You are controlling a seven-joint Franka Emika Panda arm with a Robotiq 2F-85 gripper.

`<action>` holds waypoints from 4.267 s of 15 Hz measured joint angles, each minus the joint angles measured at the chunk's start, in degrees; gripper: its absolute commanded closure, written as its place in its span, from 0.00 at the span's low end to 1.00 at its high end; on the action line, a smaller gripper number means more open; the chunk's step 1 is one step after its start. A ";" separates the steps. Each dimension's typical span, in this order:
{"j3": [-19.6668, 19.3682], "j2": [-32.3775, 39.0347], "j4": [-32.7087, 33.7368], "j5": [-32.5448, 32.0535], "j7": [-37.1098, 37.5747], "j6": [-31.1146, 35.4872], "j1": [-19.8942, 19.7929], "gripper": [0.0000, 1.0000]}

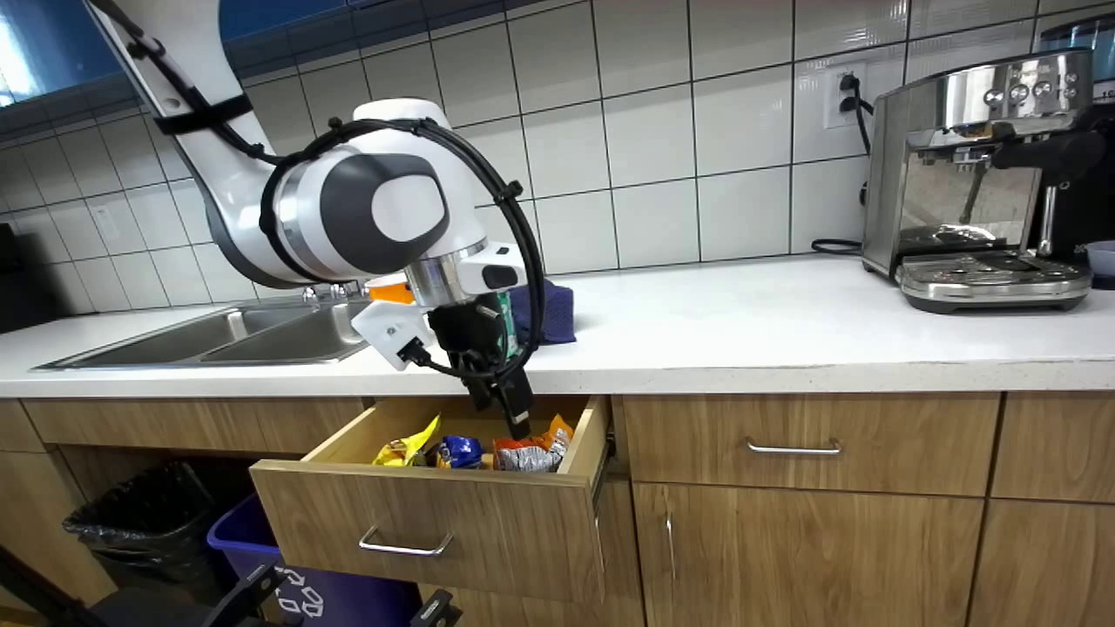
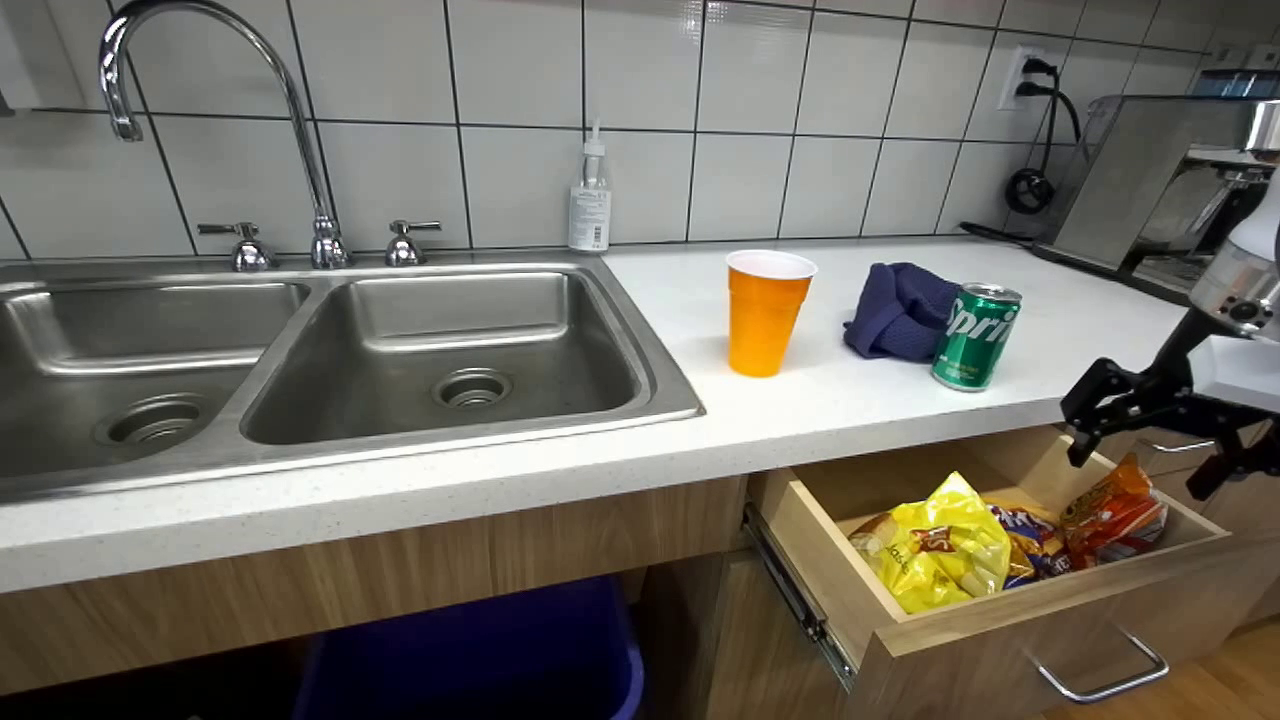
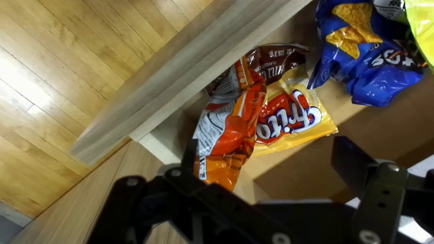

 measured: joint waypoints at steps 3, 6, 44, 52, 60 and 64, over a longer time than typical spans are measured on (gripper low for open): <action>0.02 2.17 0.00 3.04 -1.80 2.26 1.15 0.00; 0.03 4.26 0.13 5.30 -3.02 5.25 2.08 0.00; 22.86 4.54 3.62 9.28 -6.97 9.60 -12.99 0.00; 22.69 -5.72 3.45 13.21 -12.26 -3.85 -11.13 0.00; 9.49 -13.88 0.78 12.55 -15.27 -18.00 -0.30 0.00; 7.45 -16.26 0.07 10.90 -16.75 -21.29 0.43 0.00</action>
